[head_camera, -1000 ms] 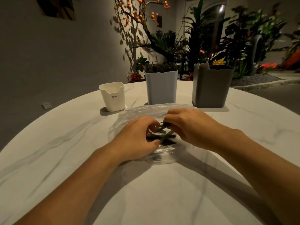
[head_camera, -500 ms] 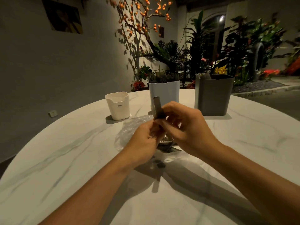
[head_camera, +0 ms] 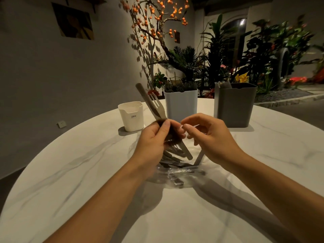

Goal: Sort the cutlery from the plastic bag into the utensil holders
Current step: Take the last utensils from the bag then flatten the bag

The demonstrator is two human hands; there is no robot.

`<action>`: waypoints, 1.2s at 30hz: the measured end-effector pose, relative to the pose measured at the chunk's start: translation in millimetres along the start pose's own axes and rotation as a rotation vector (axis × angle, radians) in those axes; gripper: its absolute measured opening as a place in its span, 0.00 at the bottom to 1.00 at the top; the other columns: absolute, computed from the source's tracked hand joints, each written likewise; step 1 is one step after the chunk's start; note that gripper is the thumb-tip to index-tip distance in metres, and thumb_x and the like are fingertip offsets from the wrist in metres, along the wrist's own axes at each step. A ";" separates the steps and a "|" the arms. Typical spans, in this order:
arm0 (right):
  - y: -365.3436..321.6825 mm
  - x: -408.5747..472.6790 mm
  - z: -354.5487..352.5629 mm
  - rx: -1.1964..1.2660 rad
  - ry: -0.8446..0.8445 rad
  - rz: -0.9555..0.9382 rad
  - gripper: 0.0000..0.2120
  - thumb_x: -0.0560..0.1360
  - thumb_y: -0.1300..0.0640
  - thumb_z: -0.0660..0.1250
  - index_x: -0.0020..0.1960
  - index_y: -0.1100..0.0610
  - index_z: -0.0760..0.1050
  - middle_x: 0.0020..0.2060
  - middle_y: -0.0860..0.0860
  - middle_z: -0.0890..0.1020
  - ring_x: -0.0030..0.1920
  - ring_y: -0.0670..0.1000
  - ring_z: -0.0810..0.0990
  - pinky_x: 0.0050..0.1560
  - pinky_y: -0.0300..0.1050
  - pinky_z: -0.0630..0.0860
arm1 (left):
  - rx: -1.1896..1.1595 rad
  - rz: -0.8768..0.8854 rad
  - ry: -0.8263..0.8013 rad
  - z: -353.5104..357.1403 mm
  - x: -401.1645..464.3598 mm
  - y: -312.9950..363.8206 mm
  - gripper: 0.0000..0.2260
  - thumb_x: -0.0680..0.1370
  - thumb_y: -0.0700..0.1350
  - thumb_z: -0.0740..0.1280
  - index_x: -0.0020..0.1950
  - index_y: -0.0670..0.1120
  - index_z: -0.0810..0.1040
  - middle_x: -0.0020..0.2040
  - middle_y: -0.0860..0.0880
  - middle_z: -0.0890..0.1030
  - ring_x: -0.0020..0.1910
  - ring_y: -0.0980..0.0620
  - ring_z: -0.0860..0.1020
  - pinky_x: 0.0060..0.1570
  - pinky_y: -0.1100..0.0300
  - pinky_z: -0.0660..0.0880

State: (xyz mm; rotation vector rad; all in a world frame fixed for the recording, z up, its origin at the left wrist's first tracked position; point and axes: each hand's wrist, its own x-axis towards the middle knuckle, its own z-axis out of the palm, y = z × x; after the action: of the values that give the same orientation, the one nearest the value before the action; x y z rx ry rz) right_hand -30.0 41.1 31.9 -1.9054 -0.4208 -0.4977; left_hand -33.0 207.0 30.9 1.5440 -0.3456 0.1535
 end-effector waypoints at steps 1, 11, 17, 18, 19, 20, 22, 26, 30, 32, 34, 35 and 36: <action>0.3 -0.1 1.0 0.021 -0.024 0.033 0.07 0.79 0.53 0.66 0.56 0.52 0.79 0.45 0.46 0.83 0.44 0.46 0.83 0.39 0.37 0.80 | -0.051 -0.021 -0.002 -2.3 1.0 1.3 0.13 0.85 0.46 0.56 0.56 0.44 0.80 0.49 0.46 0.86 0.53 0.49 0.85 0.55 0.53 0.80; -1.3 -6.3 6.4 -0.040 -0.187 0.101 0.18 0.73 0.55 0.74 0.60 0.48 0.73 0.49 0.44 0.82 0.42 0.48 0.85 0.36 0.41 0.82 | -0.143 -0.124 0.021 -6.2 2.7 -1.6 0.14 0.85 0.48 0.56 0.60 0.46 0.80 0.54 0.46 0.86 0.56 0.47 0.84 0.62 0.47 0.78; 1.4 -4.9 3.5 -0.105 -0.148 0.080 0.16 0.74 0.55 0.73 0.60 0.46 0.76 0.47 0.42 0.82 0.42 0.45 0.84 0.41 0.40 0.83 | -0.004 -0.098 0.120 -3.6 3.9 -2.1 0.13 0.85 0.49 0.57 0.59 0.50 0.80 0.47 0.52 0.87 0.49 0.53 0.85 0.55 0.54 0.81; 1.9 -4.4 2.2 -0.097 -0.129 0.080 0.15 0.74 0.55 0.72 0.60 0.47 0.78 0.46 0.42 0.83 0.42 0.44 0.84 0.41 0.39 0.83 | 0.018 -0.094 0.134 -3.6 4.3 -2.4 0.13 0.85 0.49 0.57 0.59 0.50 0.80 0.46 0.52 0.87 0.47 0.53 0.86 0.52 0.54 0.82; 2.4 -3.8 1.2 -0.074 -0.109 0.086 0.13 0.75 0.56 0.72 0.59 0.49 0.80 0.44 0.42 0.84 0.42 0.42 0.84 0.41 0.37 0.82 | 0.035 -0.091 0.139 -3.1 4.0 -1.8 0.13 0.85 0.50 0.57 0.59 0.50 0.80 0.44 0.52 0.87 0.44 0.53 0.86 0.49 0.56 0.83; 2.7 -3.4 0.3 -0.050 -0.091 0.094 0.11 0.75 0.57 0.71 0.57 0.50 0.81 0.42 0.42 0.84 0.42 0.42 0.83 0.41 0.36 0.81 | 0.056 -0.089 0.144 -2.9 3.8 -1.9 0.13 0.85 0.50 0.57 0.59 0.49 0.80 0.43 0.53 0.87 0.41 0.53 0.86 0.45 0.59 0.82; 3.0 -2.3 -0.5 -0.014 -0.066 0.116 0.08 0.77 0.58 0.69 0.55 0.51 0.81 0.41 0.44 0.84 0.41 0.42 0.83 0.39 0.35 0.80 | 0.109 -0.088 0.146 -2.8 3.9 -2.2 0.12 0.85 0.51 0.57 0.54 0.48 0.78 0.37 0.52 0.85 0.34 0.55 0.80 0.36 0.62 0.77; 2.0 -1.7 -0.9 0.081 -0.007 0.160 0.06 0.80 0.59 0.65 0.54 0.53 0.79 0.40 0.49 0.83 0.35 0.45 0.81 0.36 0.36 0.78 | 0.041 -0.151 0.167 -5.8 5.9 -0.2 0.08 0.86 0.48 0.56 0.49 0.48 0.69 0.34 0.49 0.73 0.29 0.56 0.67 0.30 0.62 0.65; 0.1 -0.8 -3.6 0.185 0.030 0.200 0.06 0.81 0.60 0.63 0.54 0.55 0.79 0.39 0.52 0.83 0.34 0.47 0.81 0.35 0.38 0.78 | 0.034 -0.114 0.107 -6.2 4.5 4.5 0.06 0.84 0.38 0.59 0.49 0.46 0.71 0.36 0.47 0.77 0.32 0.53 0.71 0.32 0.61 0.69; 0.5 -0.4 -4.7 0.216 0.033 0.222 0.07 0.82 0.60 0.62 0.55 0.56 0.78 0.39 0.53 0.83 0.34 0.48 0.80 0.35 0.39 0.78 | 0.105 -0.071 0.080 -4.9 2.7 3.2 0.03 0.82 0.39 0.65 0.50 0.45 0.76 0.40 0.47 0.82 0.34 0.52 0.77 0.34 0.61 0.76; 1.5 -0.1 -5.6 0.234 0.045 0.241 0.07 0.82 0.60 0.61 0.55 0.57 0.78 0.40 0.54 0.82 0.34 0.48 0.80 0.35 0.39 0.78 | 0.119 -0.043 0.086 -4.0 0.9 3.8 0.01 0.81 0.42 0.67 0.51 0.46 0.79 0.43 0.49 0.85 0.36 0.53 0.81 0.38 0.62 0.79; 1.8 0.1 -5.7 0.239 0.054 0.247 0.07 0.82 0.60 0.61 0.56 0.57 0.77 0.40 0.54 0.82 0.34 0.48 0.80 0.35 0.39 0.78 | 0.098 -0.040 0.095 -3.5 0.3 4.8 0.02 0.81 0.43 0.66 0.52 0.46 0.79 0.43 0.50 0.86 0.37 0.54 0.82 0.38 0.62 0.80; 2.0 0.0 -5.6 0.239 0.066 0.251 0.07 0.83 0.60 0.61 0.57 0.57 0.77 0.40 0.55 0.82 0.34 0.48 0.80 0.35 0.39 0.79 | 0.066 -0.046 0.109 -3.1 0.3 6.0 0.04 0.82 0.44 0.65 0.53 0.46 0.78 0.43 0.51 0.86 0.37 0.53 0.83 0.38 0.62 0.81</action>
State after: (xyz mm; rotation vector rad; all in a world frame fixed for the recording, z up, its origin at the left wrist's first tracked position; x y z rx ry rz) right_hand -29.9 35.1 32.2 -1.6764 -0.1844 -0.3270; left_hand -34.2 210.3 36.8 1.6003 -0.2199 0.2139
